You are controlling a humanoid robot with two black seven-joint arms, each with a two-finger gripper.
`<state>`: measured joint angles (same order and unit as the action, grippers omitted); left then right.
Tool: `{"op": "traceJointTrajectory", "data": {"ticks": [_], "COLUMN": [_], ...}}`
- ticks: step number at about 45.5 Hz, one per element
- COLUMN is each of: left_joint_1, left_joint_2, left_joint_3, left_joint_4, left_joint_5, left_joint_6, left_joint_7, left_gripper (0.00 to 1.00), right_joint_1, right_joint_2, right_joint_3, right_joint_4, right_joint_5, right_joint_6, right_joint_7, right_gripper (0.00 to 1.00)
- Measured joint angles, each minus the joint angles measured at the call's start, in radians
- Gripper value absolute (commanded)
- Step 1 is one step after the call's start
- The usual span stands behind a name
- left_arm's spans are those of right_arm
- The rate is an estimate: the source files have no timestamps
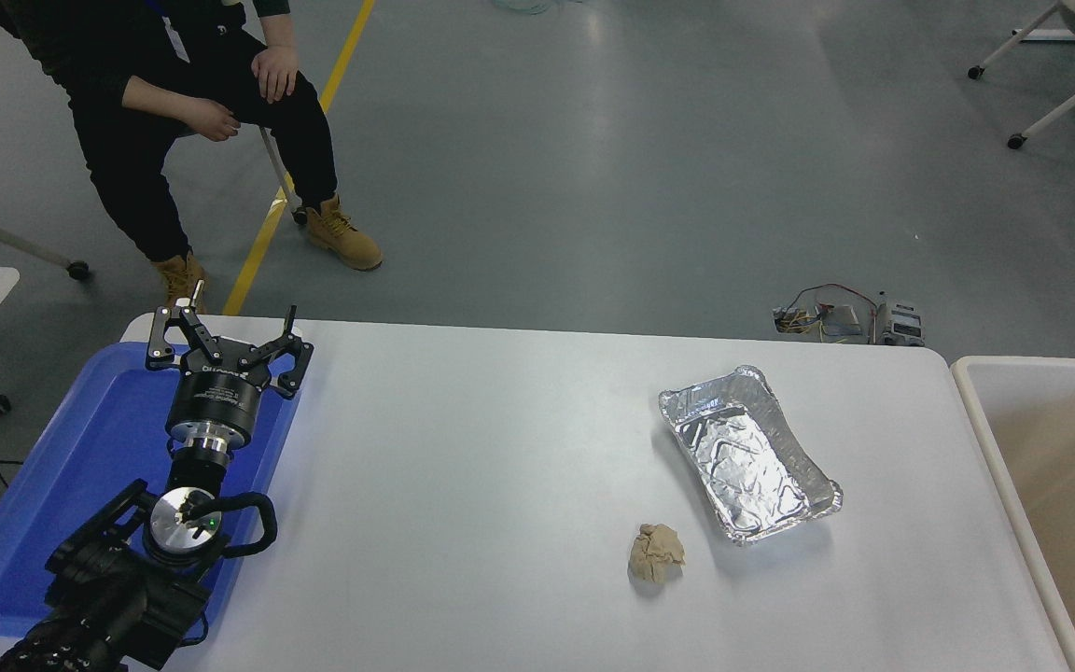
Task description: Pick up paper cup place in dustbin
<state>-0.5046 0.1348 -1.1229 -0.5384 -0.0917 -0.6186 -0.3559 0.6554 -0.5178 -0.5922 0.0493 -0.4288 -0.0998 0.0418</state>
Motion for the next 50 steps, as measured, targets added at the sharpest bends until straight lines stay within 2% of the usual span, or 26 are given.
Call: {"op": "traceJointTrajectory", "data": {"ticks": [28, 29, 32, 38, 39, 50], "left_joint_1": [0.0, 0.0, 0.0, 0.0, 0.0, 0.0], "left_joint_2": [0.0, 0.0, 0.0, 0.0, 0.0, 0.0], "left_joint_3": [0.0, 0.0, 0.0, 0.0, 0.0, 0.0], "left_joint_4": [0.0, 0.0, 0.0, 0.0, 0.0, 0.0], "left_joint_5": [0.0, 0.0, 0.0, 0.0, 0.0, 0.0], "left_joint_6": [0.0, 0.0, 0.0, 0.0, 0.0, 0.0], "left_joint_7": [0.0, 0.0, 0.0, 0.0, 0.0, -0.002], "left_gripper": [1.0, 1.0, 1.0, 1.0, 1.0, 1.0], "right_joint_1": [-0.031, -0.032, -0.033, -0.034, -0.034, -0.03], "right_joint_2": [0.023, 0.023, 0.024, 0.025, 0.025, 0.021], "right_joint_3": [0.018, 0.018, 0.018, 0.028, 0.032, 0.088], "right_joint_4": [-0.003, -0.003, -0.002, -0.002, -0.002, 0.006], "right_joint_5": [0.012, 0.012, 0.013, 0.019, 0.021, 0.033], "right_joint_6": [-0.028, -0.028, -0.028, -0.028, -0.028, -0.03], "right_joint_7": [-0.009, -0.009, -0.009, -0.009, -0.009, -0.007], "right_gripper": [0.0, 0.02, 0.41, 0.95, 0.99, 1.0]}}
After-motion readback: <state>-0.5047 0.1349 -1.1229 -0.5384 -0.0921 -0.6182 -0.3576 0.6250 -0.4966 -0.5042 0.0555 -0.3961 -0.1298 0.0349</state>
